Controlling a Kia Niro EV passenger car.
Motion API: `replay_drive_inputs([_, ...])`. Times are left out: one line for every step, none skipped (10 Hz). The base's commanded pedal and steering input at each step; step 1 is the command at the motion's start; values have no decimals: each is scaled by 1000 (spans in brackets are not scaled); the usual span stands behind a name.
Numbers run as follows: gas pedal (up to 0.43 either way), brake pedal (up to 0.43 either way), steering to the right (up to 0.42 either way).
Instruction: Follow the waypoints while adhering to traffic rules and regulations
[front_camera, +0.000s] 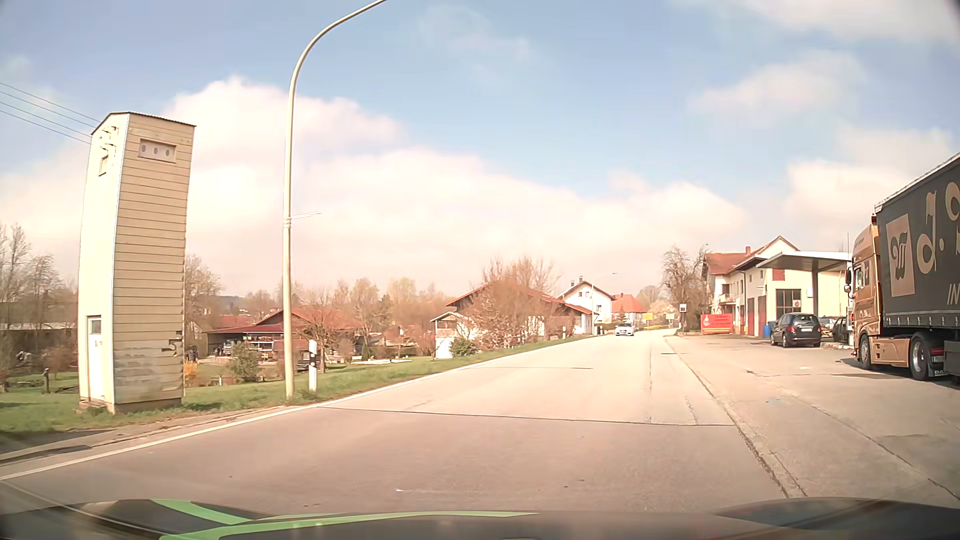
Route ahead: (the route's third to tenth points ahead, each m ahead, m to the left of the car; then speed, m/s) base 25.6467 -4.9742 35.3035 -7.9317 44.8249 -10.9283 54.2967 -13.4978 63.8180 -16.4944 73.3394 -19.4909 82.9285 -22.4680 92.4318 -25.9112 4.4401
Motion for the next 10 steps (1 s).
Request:
replay_drive_inputs([390,0,220])
replay_drive_inputs([390,0,192])
replay_drive_inputs([390,0,171])
replay_drive_inputs([390,0,158])
replay_drive_inputs([390,0,151])
replay_drive_inputs([390,0,148])
replay_drive_inputs([390,0,145])
replay_drive_inputs([390,0,141])
replay_drive_inputs([398,0,129])
replay_drive_inputs([409,0,112])
